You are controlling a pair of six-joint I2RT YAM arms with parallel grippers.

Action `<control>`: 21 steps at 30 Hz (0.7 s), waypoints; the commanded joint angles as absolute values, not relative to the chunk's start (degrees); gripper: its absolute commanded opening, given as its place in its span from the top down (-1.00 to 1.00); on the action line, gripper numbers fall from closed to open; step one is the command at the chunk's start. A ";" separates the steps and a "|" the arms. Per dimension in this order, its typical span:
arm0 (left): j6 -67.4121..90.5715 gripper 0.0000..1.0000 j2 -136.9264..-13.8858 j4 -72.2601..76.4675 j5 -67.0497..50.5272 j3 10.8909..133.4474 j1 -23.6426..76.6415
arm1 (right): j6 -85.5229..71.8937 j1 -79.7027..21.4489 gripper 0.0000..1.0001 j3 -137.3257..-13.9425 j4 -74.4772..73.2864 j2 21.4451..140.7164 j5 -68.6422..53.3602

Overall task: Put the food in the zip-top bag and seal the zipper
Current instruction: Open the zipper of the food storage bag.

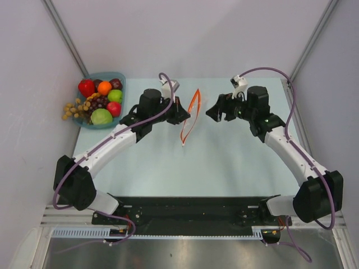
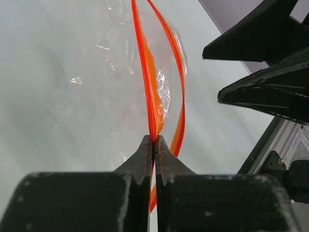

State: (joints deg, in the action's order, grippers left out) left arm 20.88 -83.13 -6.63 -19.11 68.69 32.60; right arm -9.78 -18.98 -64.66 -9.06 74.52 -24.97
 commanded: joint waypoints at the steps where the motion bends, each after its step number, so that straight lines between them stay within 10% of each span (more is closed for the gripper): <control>1: 20.30 0.99 -83.49 -6.33 -15.73 71.63 34.01 | -21.09 -20.21 -0.55 -66.71 -3.88 76.46 -29.53; 17: 24.96 1.00 -88.86 -5.71 -17.05 78.04 35.77 | -13.97 -26.27 -0.55 -66.71 -5.19 78.57 -14.35; 21: 25.93 1.00 -89.91 -5.80 -17.75 78.92 36.04 | -12.13 -28.12 -0.13 -66.71 -3.69 79.89 -5.64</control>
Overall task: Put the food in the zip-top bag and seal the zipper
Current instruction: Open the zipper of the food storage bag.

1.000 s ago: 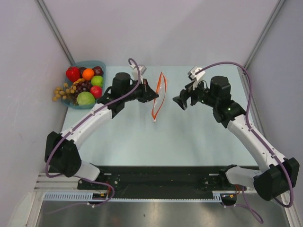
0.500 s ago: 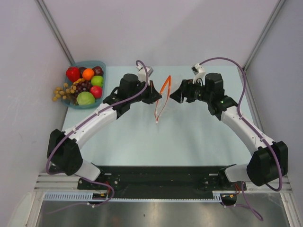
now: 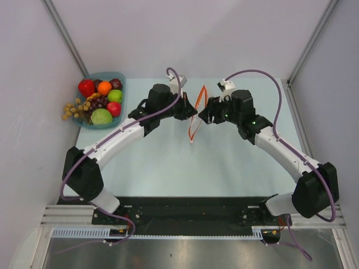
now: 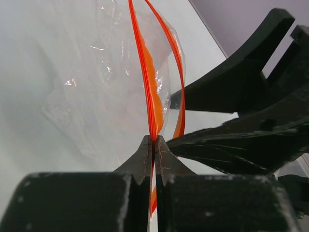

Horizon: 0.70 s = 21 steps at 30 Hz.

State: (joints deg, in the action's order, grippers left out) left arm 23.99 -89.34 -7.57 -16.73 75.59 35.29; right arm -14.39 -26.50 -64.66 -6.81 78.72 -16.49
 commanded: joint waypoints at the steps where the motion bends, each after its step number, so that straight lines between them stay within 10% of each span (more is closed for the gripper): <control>1: 25.93 1.00 -89.83 -6.15 -17.32 79.19 35.95 | -11.87 -28.04 -0.04 -66.71 -4.04 79.98 -5.63; 4: 26.63 0.99 -88.51 -6.59 -17.66 78.58 34.90 | -11.52 -26.99 0.24 -66.71 -7.20 79.45 -4.66; 7: 26.90 1.00 -86.49 -7.20 -18.81 77.26 32.88 | -11.08 -23.65 0.98 -66.71 -10.54 78.40 -7.46; 21: 22.68 1.00 -84.02 -23.91 -18.54 70.06 26.02 | 9.75 -12.12 1.00 -68.64 -46.40 66.79 -44.72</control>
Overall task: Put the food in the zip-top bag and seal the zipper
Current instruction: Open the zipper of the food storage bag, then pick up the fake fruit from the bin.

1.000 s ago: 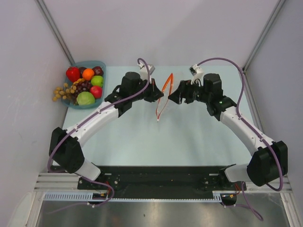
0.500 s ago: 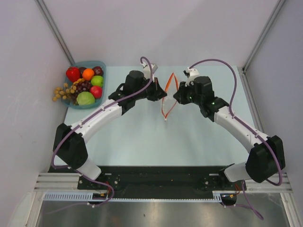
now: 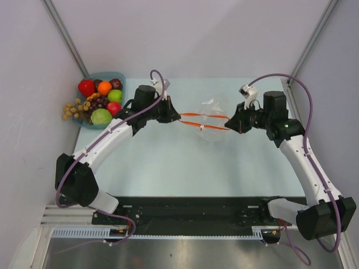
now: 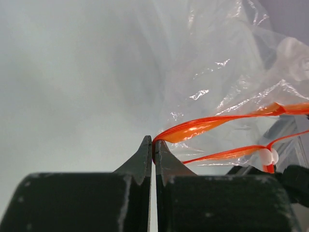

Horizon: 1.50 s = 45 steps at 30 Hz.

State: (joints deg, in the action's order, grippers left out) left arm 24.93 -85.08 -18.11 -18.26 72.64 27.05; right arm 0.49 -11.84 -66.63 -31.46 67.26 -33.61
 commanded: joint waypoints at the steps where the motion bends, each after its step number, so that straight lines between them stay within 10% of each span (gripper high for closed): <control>1: 23.11 0.99 -84.46 -23.12 -21.07 68.74 26.02 | 9.58 -12.56 1.00 -68.64 -46.93 69.23 -45.52; 13: 21.10 0.37 -88.17 -19.88 -29.61 73.48 20.76 | -4.81 -14.33 1.00 -75.23 -35.17 90.35 -46.58; 19: 13.45 -0.97 -82.80 -22.94 -33.40 76.99 9.07 | -6.59 -16.43 1.00 -75.23 -32.70 92.72 -46.76; 30: -1.99 -1.00 -90.60 -36.02 -22.96 91.31 -18.18 | -8.53 -16.96 1.00 -75.59 -30.59 95.10 -45.35; 45: -10.19 -0.99 -110.47 -33.23 -7.05 97.46 -18.28 | -5.98 -16.52 1.00 -76.90 -33.75 95.10 -41.93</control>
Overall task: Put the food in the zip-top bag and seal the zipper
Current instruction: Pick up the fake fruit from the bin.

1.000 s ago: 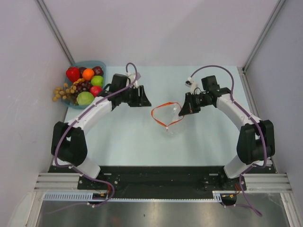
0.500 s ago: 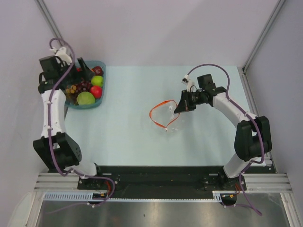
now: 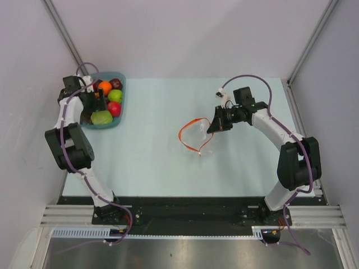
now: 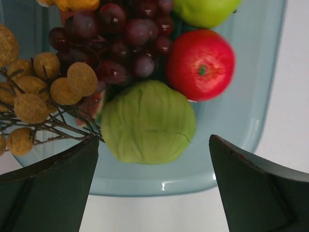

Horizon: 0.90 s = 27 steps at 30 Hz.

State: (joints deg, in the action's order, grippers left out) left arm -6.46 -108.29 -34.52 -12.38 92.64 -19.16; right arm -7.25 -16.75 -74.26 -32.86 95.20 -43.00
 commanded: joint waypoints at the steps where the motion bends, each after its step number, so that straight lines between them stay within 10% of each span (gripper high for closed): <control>1: -10.72 -0.99 -111.26 -33.14 -6.60 97.82 -18.02 | -5.89 -16.52 1.00 -76.99 -33.84 95.10 -41.92; 18: -15.82 -0.83 -119.18 -38.94 -2.99 100.28 -15.64 | -4.04 -16.70 1.00 -77.96 -35.07 96.15 -40.69; 27: -15.21 0.68 -116.73 -40.87 -5.80 101.25 -15.73 | -4.04 -16.44 1.00 -77.96 -34.89 95.63 -41.04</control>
